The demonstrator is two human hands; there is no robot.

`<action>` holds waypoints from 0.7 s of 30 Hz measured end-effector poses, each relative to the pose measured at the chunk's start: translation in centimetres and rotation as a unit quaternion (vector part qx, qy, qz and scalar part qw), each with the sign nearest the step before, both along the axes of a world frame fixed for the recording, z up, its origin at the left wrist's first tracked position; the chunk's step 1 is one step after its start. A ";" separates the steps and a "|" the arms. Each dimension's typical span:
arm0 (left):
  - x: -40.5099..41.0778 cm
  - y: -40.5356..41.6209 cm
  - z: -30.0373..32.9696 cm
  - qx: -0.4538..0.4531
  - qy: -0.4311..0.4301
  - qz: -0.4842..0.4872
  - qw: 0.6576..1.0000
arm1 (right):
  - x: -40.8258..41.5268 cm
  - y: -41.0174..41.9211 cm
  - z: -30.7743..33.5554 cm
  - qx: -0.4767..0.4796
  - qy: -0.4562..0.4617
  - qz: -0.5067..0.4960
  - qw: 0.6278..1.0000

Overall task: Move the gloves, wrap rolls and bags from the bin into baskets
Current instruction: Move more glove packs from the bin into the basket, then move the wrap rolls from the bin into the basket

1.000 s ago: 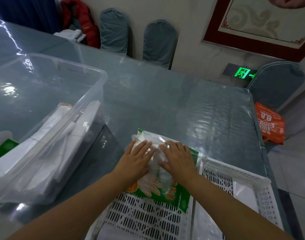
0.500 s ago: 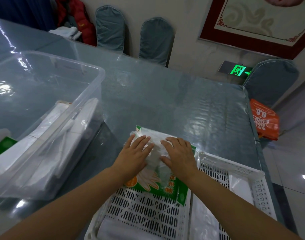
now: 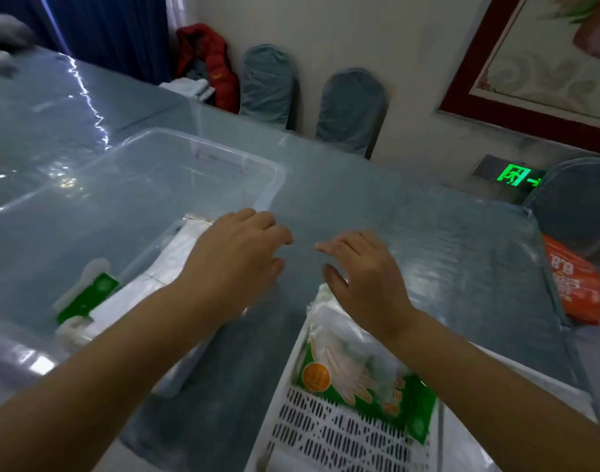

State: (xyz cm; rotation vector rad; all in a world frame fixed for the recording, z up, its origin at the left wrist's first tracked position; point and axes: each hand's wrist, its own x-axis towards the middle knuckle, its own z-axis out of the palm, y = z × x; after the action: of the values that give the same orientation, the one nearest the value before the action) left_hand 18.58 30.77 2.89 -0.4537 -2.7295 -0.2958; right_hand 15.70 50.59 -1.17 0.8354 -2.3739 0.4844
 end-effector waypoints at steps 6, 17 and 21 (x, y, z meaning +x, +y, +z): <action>-1.1 -15.5 2.0 -0.033 -0.025 0.101 0.994 | -2.2 -11.9 3.4 -0.006 0.013 0.083 0.996; -3.5 -33.8 -2.7 -0.073 -0.087 0.056 0.992 | -9.4 -31.7 -3.4 0.340 -0.260 0.106 0.897; -4.5 -35.9 -3.6 -0.066 -0.082 0.009 0.994 | -10.8 -36.0 -6.3 0.486 -0.273 0.114 0.822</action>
State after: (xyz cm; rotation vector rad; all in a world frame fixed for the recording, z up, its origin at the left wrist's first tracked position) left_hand 14.03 -5.10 -0.72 -0.4575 -2.9237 -0.1555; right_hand 4.91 14.54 -7.43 1.5925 -3.0664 -0.5855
